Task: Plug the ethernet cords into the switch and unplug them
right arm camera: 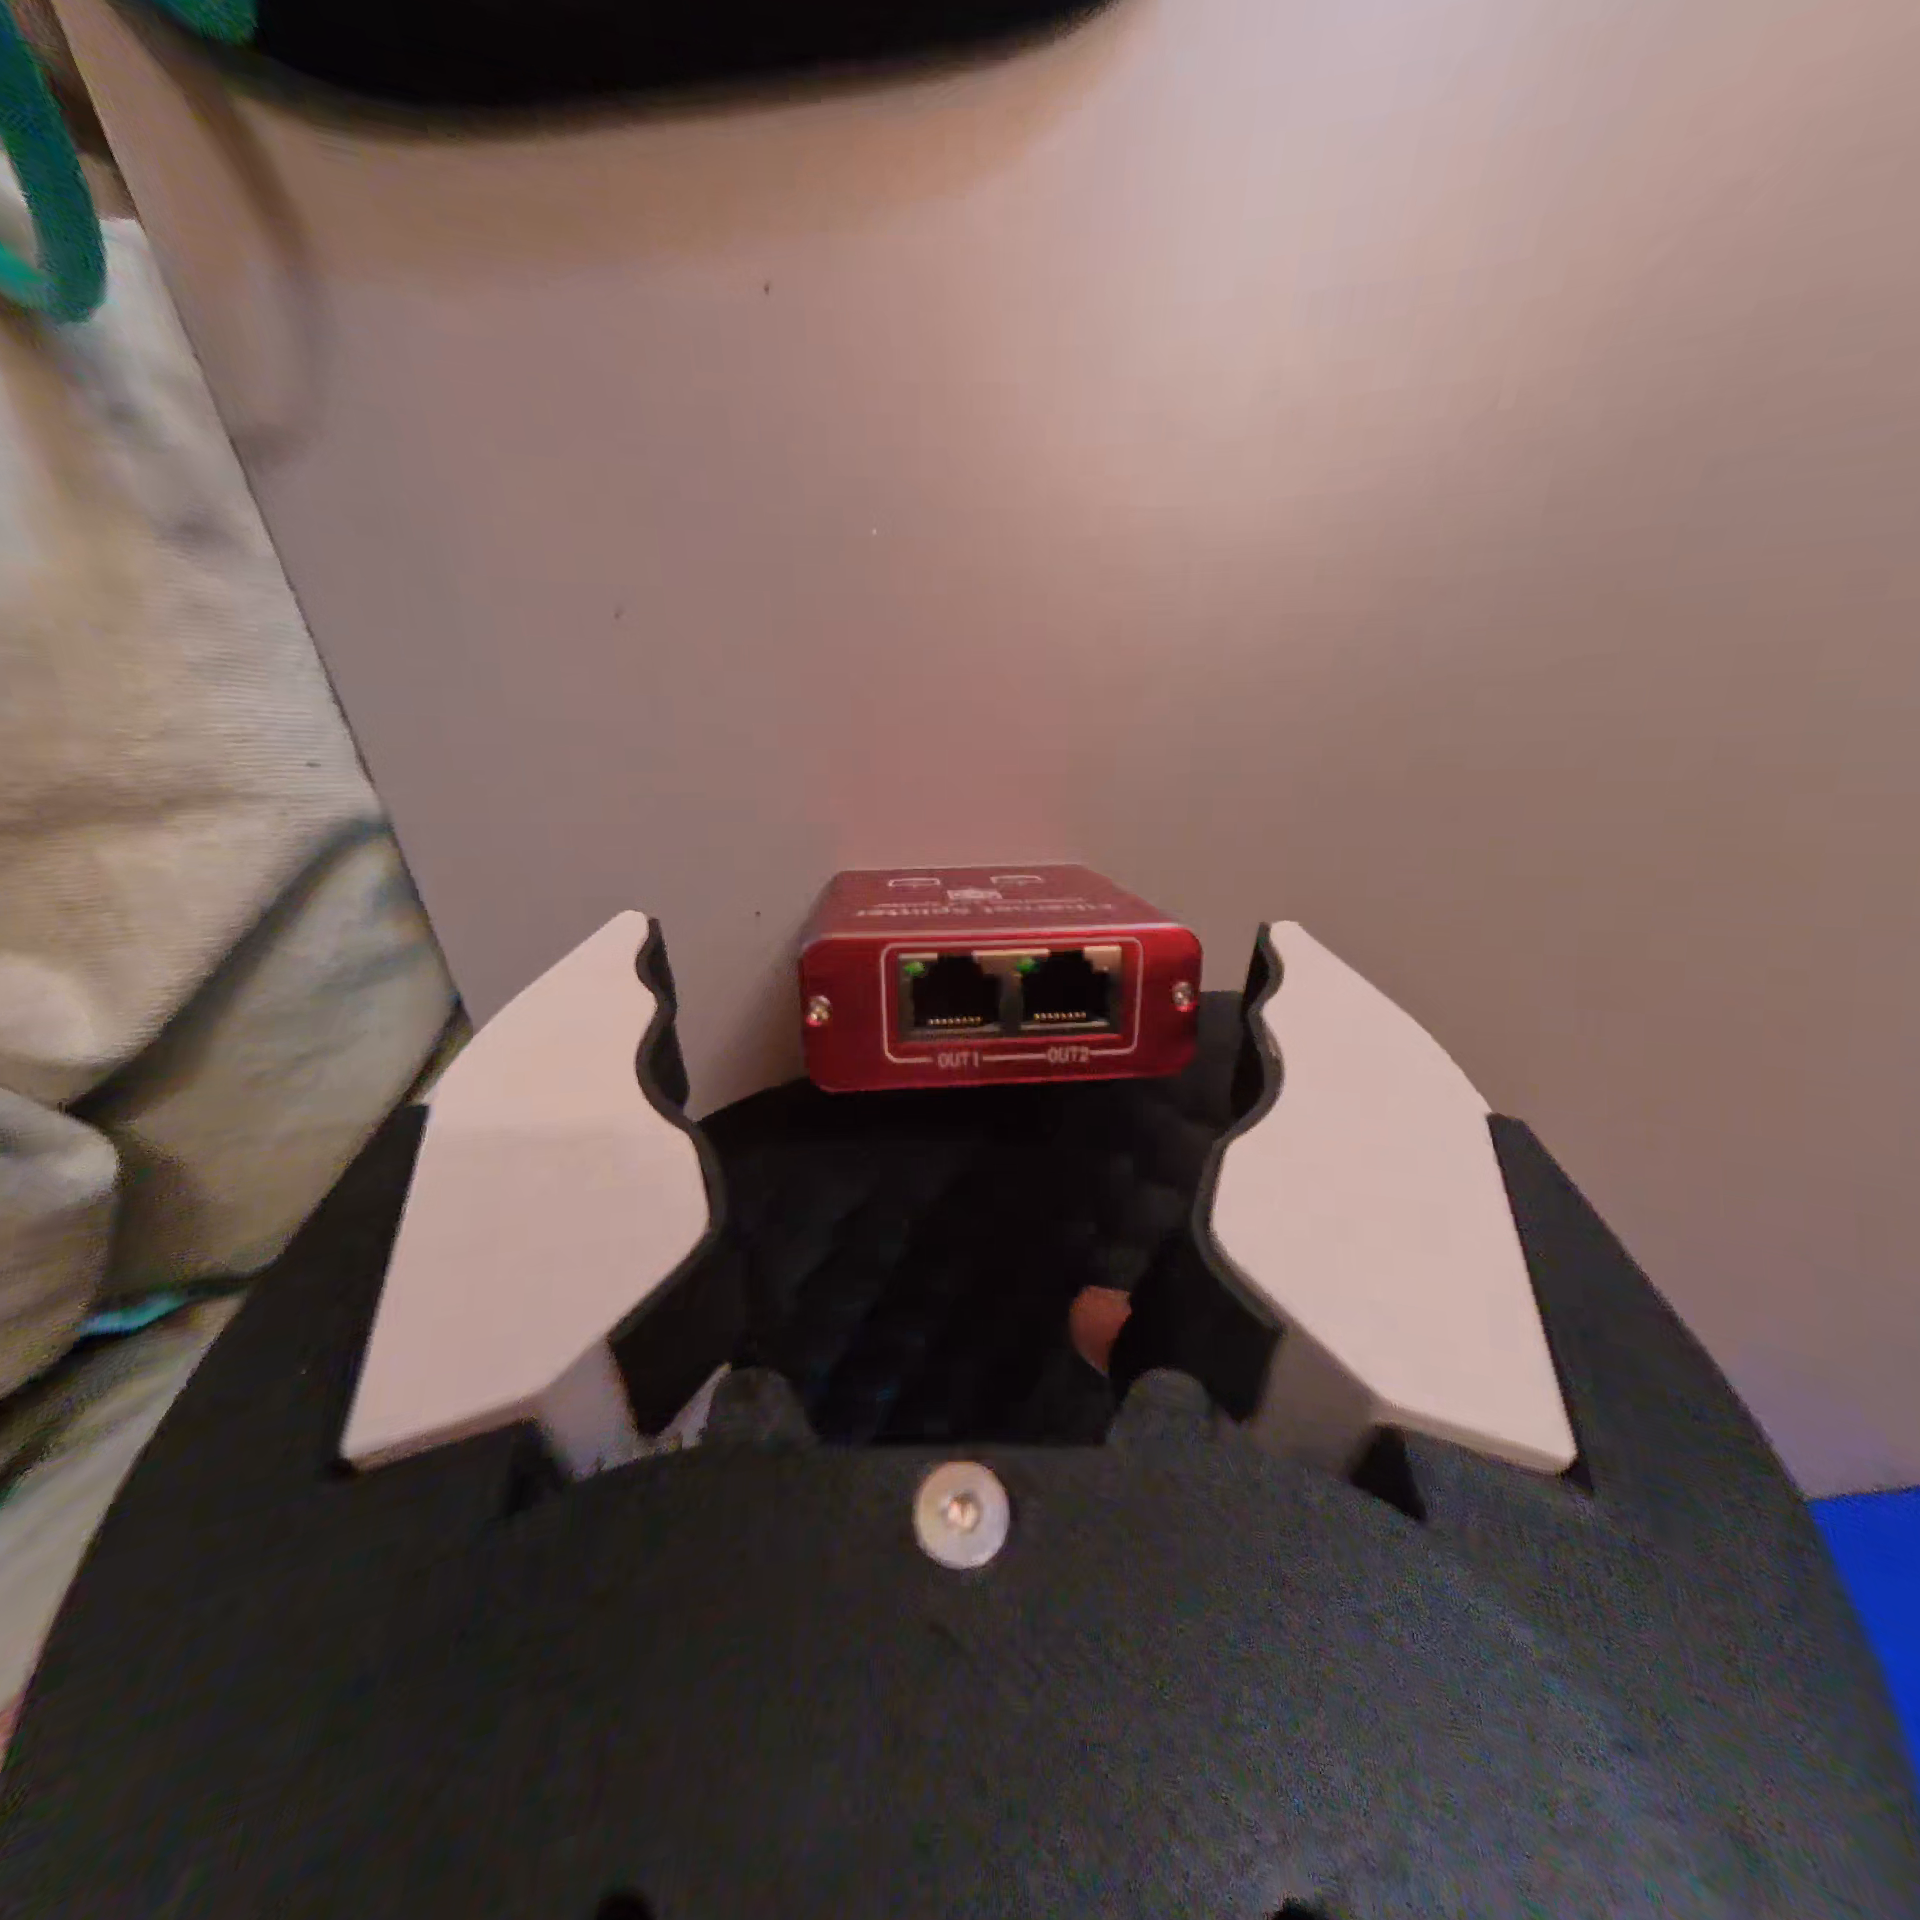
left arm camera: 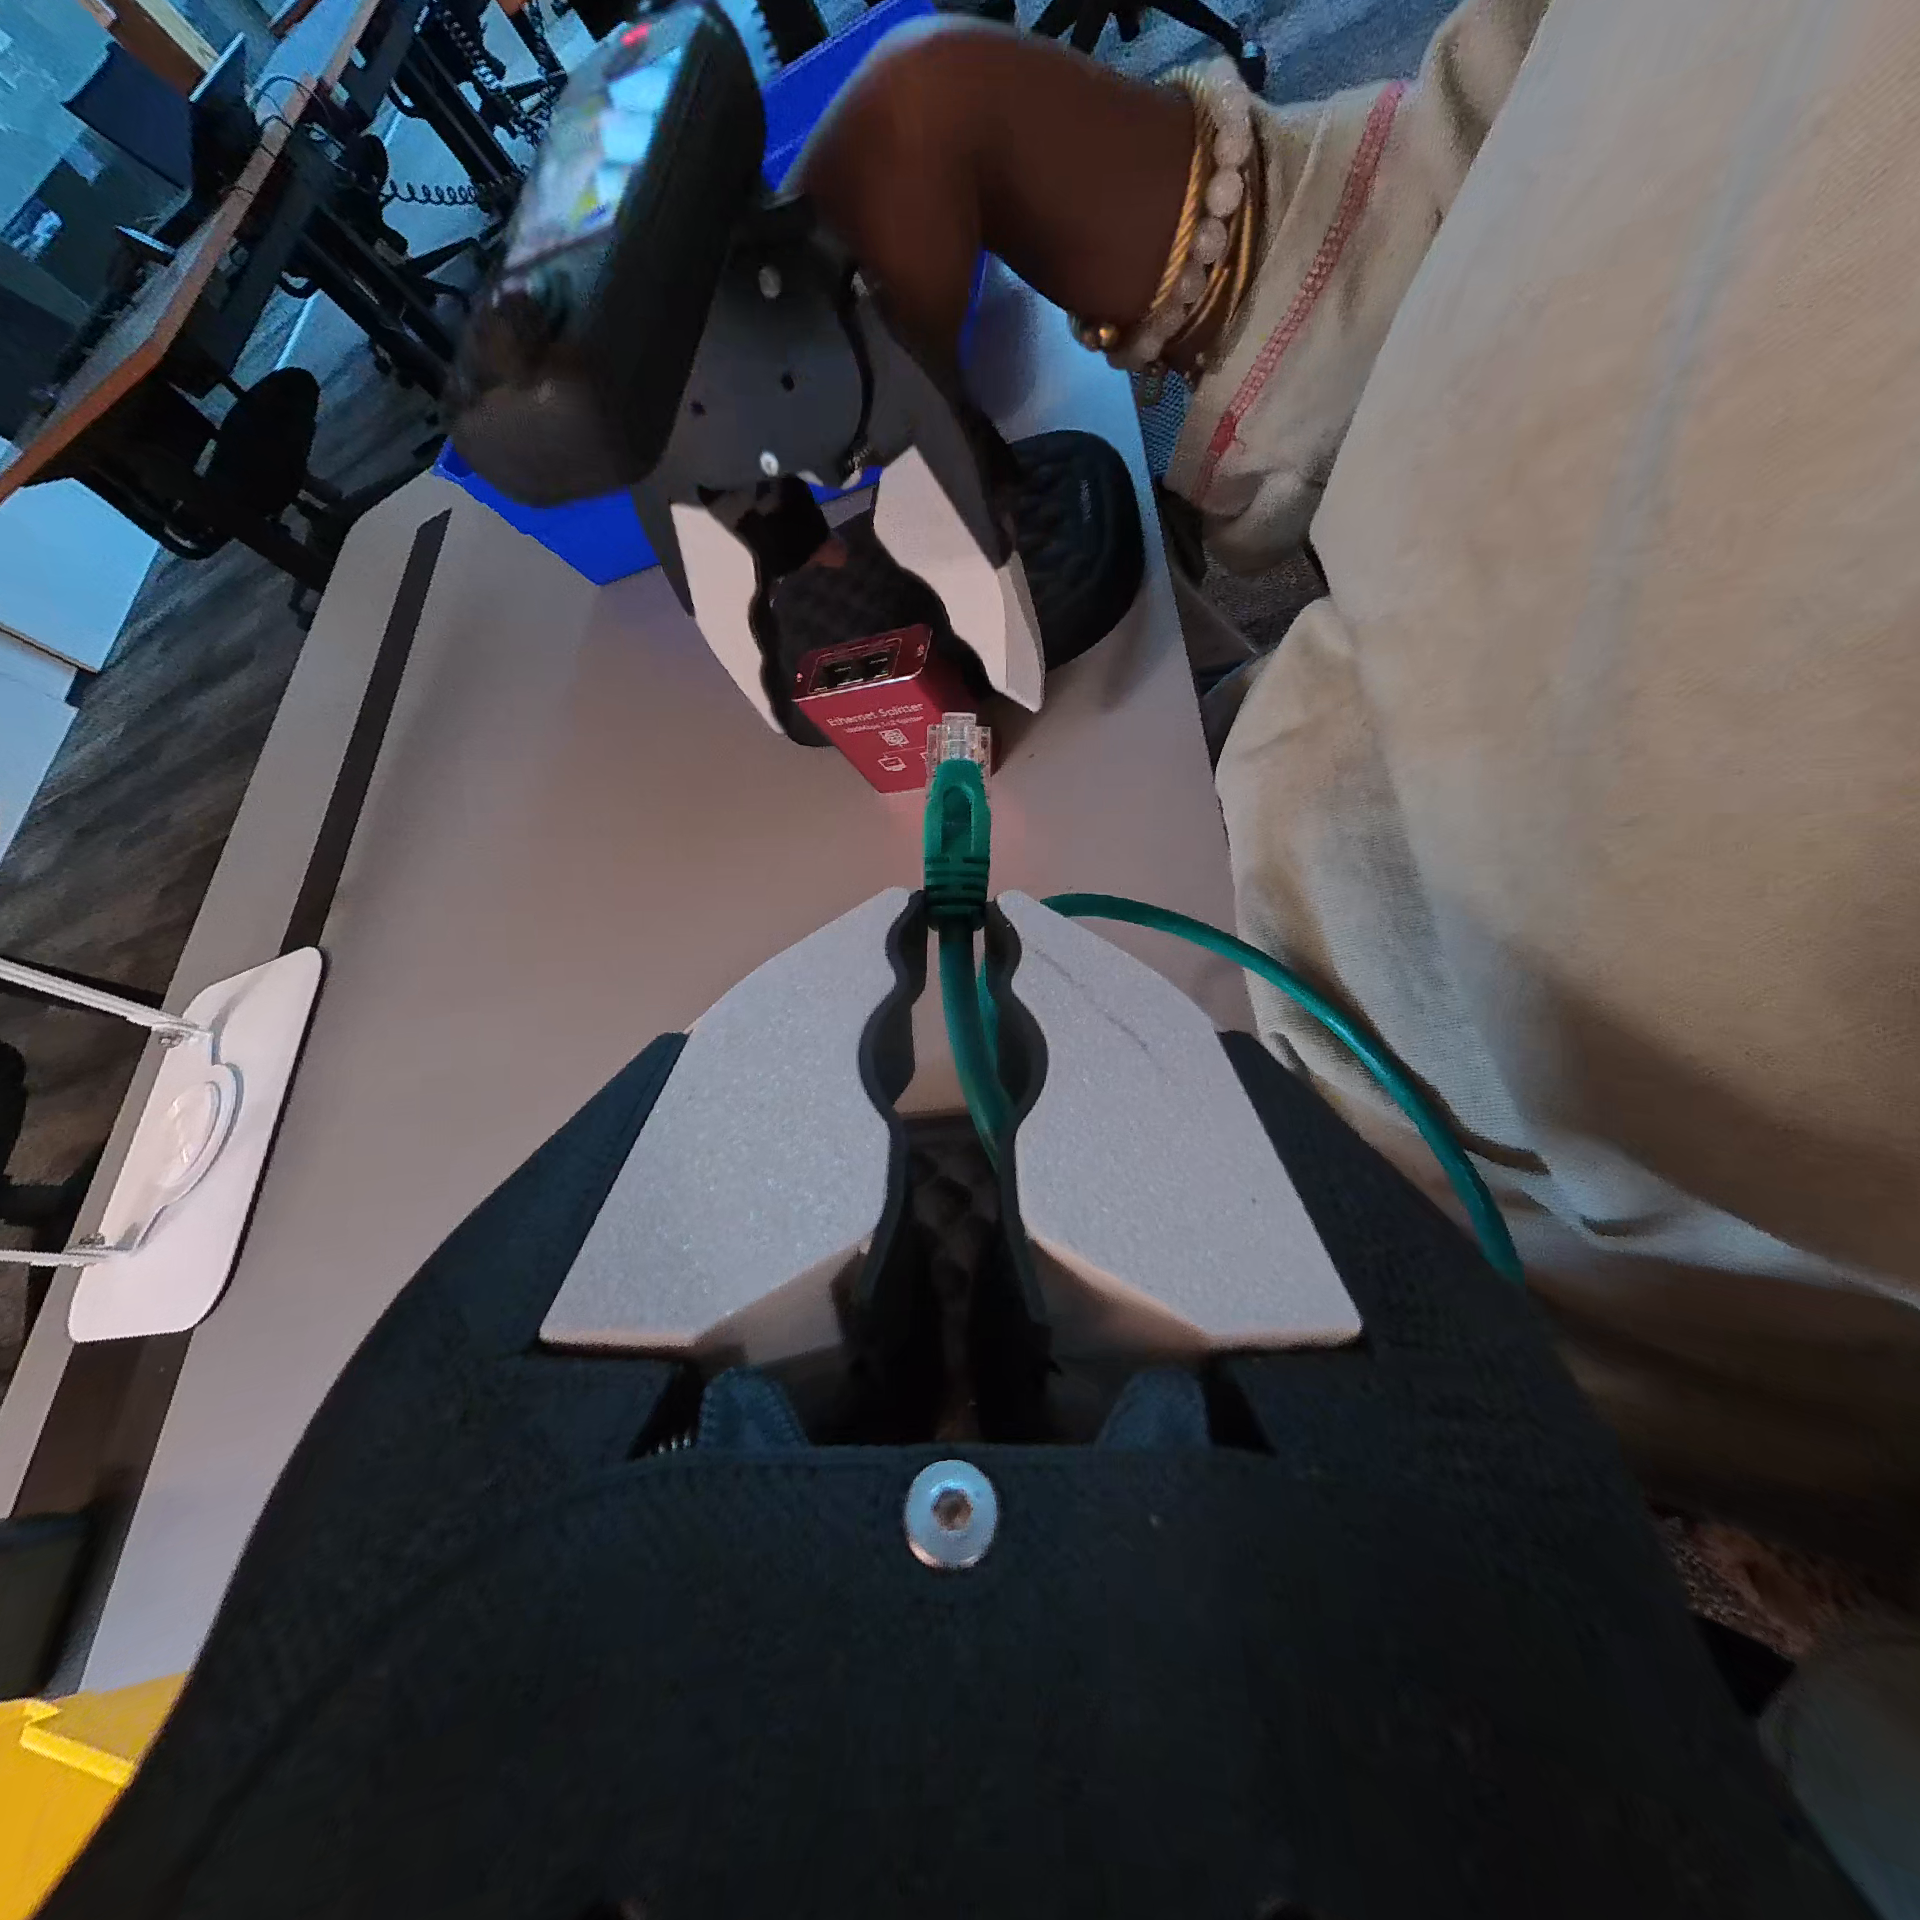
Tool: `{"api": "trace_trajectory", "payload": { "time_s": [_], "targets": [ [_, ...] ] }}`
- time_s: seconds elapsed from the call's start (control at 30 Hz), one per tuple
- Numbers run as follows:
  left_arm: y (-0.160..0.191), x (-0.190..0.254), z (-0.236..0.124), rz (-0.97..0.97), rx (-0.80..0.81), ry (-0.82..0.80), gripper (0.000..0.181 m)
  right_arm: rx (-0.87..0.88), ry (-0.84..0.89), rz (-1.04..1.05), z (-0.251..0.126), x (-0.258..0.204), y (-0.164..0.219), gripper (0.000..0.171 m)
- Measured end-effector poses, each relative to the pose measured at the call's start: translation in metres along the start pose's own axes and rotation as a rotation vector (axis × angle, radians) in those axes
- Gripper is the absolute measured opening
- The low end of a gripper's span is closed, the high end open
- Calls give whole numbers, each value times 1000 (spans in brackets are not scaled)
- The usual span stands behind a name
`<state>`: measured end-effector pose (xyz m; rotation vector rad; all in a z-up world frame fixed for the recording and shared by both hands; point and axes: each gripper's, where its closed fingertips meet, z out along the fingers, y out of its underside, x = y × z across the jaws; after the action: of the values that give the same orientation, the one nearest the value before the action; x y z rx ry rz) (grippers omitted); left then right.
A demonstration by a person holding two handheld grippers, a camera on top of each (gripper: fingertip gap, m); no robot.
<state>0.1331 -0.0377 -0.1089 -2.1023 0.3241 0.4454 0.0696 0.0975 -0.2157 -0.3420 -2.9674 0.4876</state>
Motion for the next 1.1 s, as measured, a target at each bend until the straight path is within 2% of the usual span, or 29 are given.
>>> {"api": "trace_trajectory", "payload": {
  "time_s": [0.1, 0.23, 0.4, 0.5, 0.6, 0.67, 0.77, 0.93, 1.1],
  "targets": [
    [1, -1, 1, 0, -1, -5, 11, -170, -35, 28, 8, -2, 10, 105],
    [3, -2, -1, -3, -3, -14, 11, -285, -36, 61, 22, 2, 21, 100],
    [4, -3, -1, 2, 3, -22, 11, -304, 3, 61, 25, 6, 21, 99],
    [4, -4, 0, 1, 6, -31, 11, -213, -1, -11, 26, 6, 17, 98],
    [8, -10, 2, -20, -5, -47, 11, 33, -62, -72, 23, -2, 2, 95],
    [11, -14, 7, -38, -13, -50, 11, 311, -87, -73, 8, -6, -20, 94],
    [16, -21, 16, -80, -15, -57, 10, 748, -105, -71, -37, -13, -49, 92],
    [20, -28, 34, -103, -20, -69, 11, 1204, -131, -80, -98, -23, -66, 91],
    [-4, -32, 48, -140, 85, -75, 11, 1683, -298, -21, -152, -31, -79, 90]
  ]
}}
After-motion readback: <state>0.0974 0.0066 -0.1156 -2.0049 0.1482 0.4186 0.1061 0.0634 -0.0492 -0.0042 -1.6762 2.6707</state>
